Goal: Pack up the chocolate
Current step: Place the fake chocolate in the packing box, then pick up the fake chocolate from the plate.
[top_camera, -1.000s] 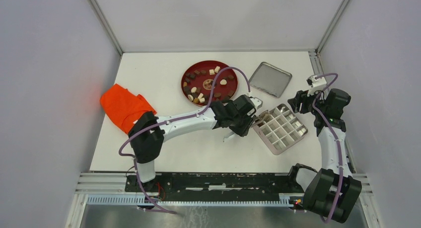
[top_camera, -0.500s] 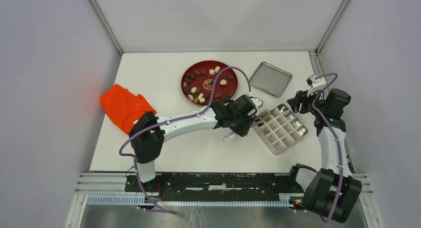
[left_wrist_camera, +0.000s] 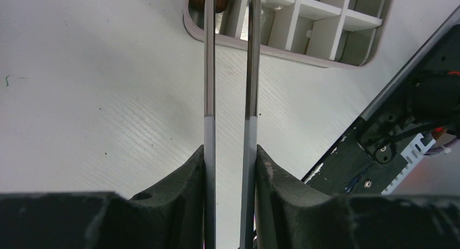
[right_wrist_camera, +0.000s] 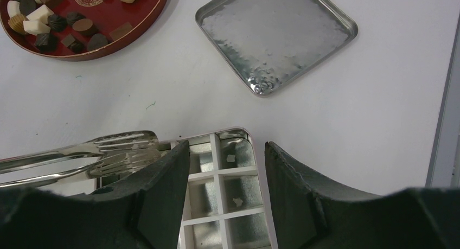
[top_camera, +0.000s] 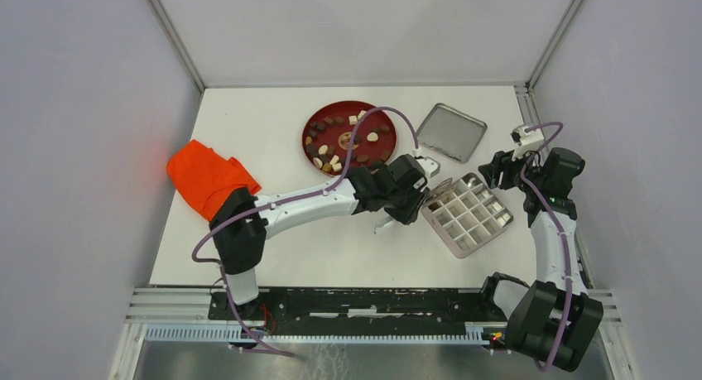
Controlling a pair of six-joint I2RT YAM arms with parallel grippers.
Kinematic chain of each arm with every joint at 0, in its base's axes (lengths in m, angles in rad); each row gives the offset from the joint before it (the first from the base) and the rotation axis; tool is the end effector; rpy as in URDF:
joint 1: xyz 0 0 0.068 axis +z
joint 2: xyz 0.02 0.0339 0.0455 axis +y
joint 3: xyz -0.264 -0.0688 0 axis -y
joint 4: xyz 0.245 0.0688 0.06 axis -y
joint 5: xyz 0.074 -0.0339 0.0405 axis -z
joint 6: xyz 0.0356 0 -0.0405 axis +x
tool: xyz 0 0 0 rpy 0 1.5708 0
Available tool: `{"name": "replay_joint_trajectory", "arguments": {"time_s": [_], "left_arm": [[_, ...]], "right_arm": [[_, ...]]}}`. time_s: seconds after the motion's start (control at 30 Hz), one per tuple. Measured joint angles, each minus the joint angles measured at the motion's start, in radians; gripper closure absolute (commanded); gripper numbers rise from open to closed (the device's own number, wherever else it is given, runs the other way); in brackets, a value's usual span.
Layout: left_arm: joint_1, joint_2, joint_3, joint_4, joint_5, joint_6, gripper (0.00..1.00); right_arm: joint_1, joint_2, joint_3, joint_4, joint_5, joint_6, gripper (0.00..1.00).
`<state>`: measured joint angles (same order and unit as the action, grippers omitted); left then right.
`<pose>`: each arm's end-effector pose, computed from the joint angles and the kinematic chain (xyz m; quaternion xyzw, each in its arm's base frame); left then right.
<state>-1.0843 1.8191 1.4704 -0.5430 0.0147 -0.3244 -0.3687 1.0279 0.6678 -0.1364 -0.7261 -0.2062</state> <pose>0.1886 -0.3578 0.2568 0.3520 0.8747 -0.2209 0.2493 0.2161 -0.0581 0.2614 -0.1159 0.8153 0.1570 0.5452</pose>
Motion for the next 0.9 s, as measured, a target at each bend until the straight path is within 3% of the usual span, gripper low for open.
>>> {"name": "replay_joint_trajectory", "arguments": {"time_s": [0.47,0.9], "left_arm": [[0.039,-0.243,-0.167,0.071,-0.017,-0.044,0.69],[0.34,-0.353,-0.192,0.058,-0.035,-0.056,0.66]], "right_arm": [[0.0,0.002,0.0,0.0,-0.017,0.0,0.41],[0.002,0.001,0.0,0.0,-0.044,0.001,0.41]]}}
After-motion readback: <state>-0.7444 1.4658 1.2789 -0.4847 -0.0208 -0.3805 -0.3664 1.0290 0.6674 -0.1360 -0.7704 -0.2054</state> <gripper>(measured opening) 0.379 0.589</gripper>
